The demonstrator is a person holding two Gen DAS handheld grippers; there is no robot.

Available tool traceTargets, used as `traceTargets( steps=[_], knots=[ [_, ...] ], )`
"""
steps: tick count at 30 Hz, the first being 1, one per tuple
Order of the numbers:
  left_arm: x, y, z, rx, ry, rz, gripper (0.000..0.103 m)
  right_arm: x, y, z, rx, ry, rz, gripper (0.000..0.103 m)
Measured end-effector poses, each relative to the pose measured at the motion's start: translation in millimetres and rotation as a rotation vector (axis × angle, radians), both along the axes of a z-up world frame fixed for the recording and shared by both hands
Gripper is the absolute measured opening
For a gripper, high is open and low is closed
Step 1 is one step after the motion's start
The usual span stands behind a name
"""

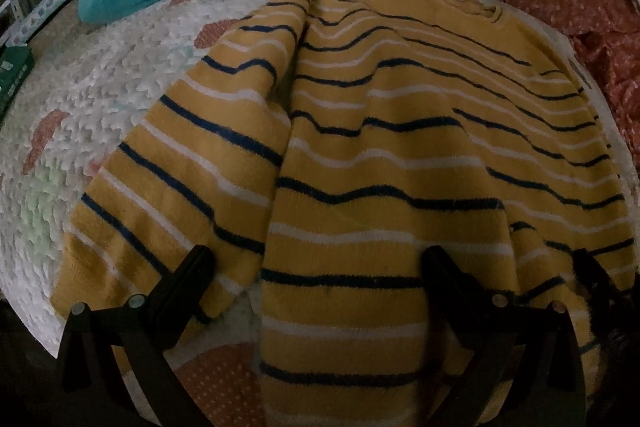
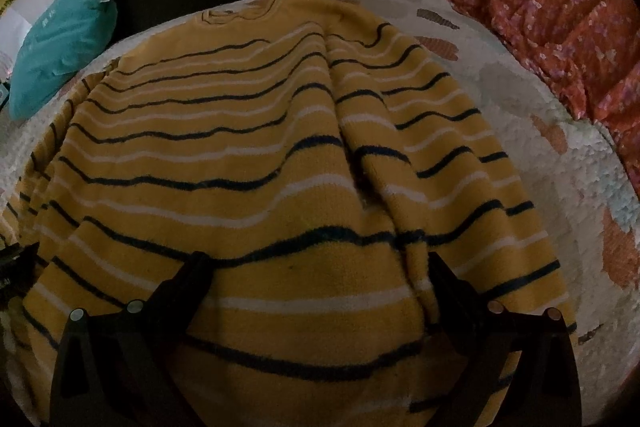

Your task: Fold small clothes

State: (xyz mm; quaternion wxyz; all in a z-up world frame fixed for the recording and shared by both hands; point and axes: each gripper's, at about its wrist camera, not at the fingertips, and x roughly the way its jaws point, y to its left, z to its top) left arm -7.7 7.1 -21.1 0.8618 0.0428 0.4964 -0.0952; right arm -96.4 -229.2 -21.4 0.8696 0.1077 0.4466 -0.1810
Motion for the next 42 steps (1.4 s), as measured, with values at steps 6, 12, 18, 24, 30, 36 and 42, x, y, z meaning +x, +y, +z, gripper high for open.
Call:
traceTargets(
  steps=[6, 12, 18, 24, 30, 36, 42],
  knots=[
    [-1.3, -1.8, 1.0, 0.01, -0.008, -0.003, 0.103, -0.3, 0.2, -0.8, -0.009, 0.002, 0.006, 0.103],
    [8.1, -3.9, 2.7, 0.05, 0.084, 0.055, 0.103, 0.3, -2.4, -0.7, 0.011, 0.023, 0.011, 0.103],
    [21.1, -8.7, 5.6, 0.097, 0.179, 0.074, 0.103, 6.4, -2.1, 0.1, 0.024, 0.086, 0.022, 0.103],
    [6.1, -27.6, 30.8, 0.232, 0.083, 0.02, 0.073, 7.8, -7.6, 20.2, 0.092, 0.079, 0.008, 0.103],
    [-28.7, -29.7, 75.7, 0.201, -0.063, -0.001, 0.073, -10.2, 1.9, 61.8, 0.077, -0.047, 0.046, 0.102],
    [-50.9, -24.6, 112.5, 0.096, -0.152, 0.071, 0.073, -25.4, 2.4, 81.9, 0.062, -0.13, 0.046, 0.102],
    [-75.9, -36.5, 145.6, 0.081, -0.264, 0.064, 0.074, -25.8, -0.8, 83.4, 0.084, -0.128, 0.059, 0.102]
  ],
)
